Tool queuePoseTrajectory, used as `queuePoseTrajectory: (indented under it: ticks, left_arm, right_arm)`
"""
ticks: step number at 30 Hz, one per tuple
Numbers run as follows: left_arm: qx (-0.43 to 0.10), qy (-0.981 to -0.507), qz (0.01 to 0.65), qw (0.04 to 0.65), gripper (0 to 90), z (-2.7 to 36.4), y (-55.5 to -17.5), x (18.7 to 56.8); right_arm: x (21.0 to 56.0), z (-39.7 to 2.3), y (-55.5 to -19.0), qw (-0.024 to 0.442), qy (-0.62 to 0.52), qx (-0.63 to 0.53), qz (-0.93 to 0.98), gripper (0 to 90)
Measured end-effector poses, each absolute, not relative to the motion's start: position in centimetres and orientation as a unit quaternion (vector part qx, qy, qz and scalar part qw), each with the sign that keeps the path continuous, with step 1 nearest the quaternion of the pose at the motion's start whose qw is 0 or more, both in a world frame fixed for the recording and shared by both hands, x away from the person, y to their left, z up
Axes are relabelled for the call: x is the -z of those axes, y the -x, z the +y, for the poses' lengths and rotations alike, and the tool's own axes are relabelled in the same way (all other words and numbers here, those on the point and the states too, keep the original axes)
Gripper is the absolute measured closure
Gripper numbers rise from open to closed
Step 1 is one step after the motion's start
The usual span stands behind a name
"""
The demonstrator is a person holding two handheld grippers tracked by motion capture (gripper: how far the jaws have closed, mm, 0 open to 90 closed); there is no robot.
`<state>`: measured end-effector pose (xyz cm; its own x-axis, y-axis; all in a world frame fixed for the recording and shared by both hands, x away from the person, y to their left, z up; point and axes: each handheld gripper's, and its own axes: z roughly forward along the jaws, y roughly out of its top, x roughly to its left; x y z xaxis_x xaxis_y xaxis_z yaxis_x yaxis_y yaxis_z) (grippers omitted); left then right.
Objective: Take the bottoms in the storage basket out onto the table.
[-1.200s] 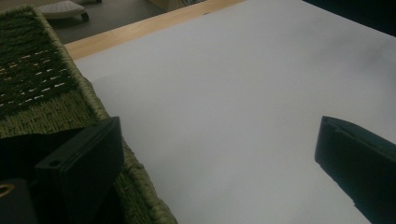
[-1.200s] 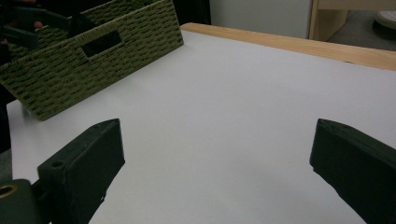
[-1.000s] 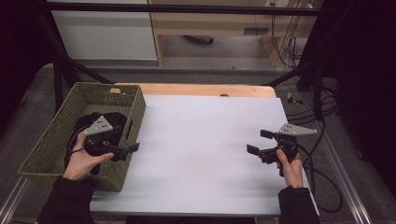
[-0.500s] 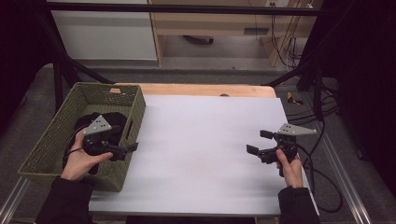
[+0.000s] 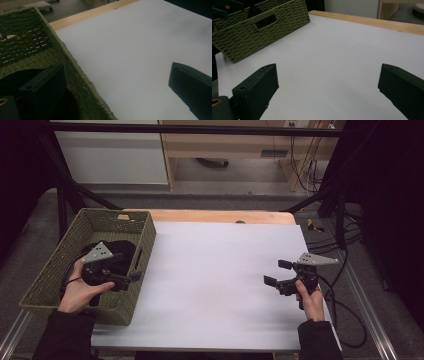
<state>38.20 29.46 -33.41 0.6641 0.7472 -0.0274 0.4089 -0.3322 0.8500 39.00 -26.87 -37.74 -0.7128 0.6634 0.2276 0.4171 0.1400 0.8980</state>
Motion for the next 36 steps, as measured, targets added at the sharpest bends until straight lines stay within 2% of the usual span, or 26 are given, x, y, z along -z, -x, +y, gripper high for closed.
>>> queuePoseTrajectory:
  ticks: [36]
  left_arm:
    - [-0.23,-0.781,0.409,0.412,1.3,34.4,-38.6,32.3]
  right_arm:
    - [38.0,-26.7,-39.2,0.112,-0.366,-0.54,0.749,3.7]
